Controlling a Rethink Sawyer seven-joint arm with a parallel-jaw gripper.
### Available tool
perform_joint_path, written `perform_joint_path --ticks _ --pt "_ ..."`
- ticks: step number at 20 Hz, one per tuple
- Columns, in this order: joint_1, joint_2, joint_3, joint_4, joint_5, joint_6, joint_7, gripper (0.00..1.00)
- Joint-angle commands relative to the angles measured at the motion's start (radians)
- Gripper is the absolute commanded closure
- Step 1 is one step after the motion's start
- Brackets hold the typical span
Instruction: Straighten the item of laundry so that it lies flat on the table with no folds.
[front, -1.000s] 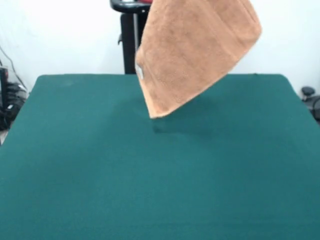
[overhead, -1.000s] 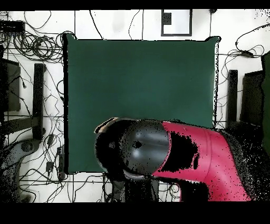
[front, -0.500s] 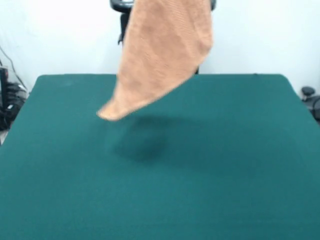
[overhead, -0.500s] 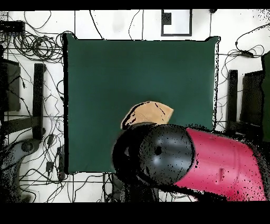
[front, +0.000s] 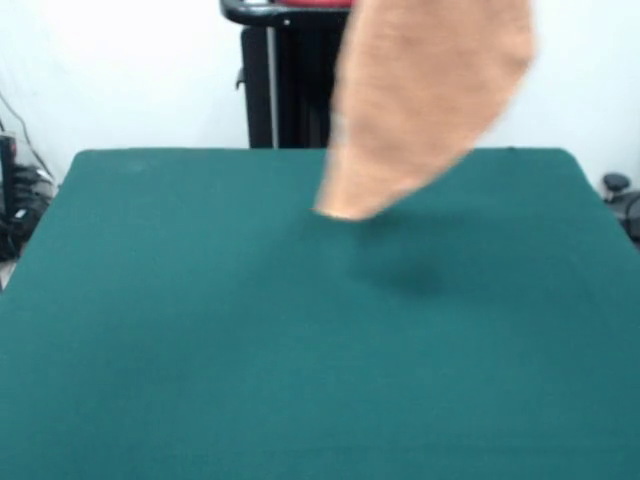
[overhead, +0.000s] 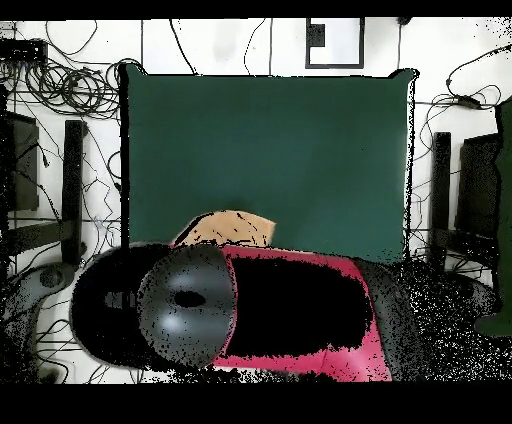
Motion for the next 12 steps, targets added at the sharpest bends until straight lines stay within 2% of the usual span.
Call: perform_joint_path --ticks 1,4,9,12 --pt "-0.052 0.002 -0.064 0.138 0.036 -0.080 0.120 1.00" --pt "-0.032 -0.002 -0.061 0.128 0.029 -0.066 0.169 1.00" --pt "0.054 0.011 -0.062 0.090 0.029 -0.038 0.314 1.00" --pt "0.063 0.019 -0.080 0.122 0.046 -0.093 0.296 1.00"
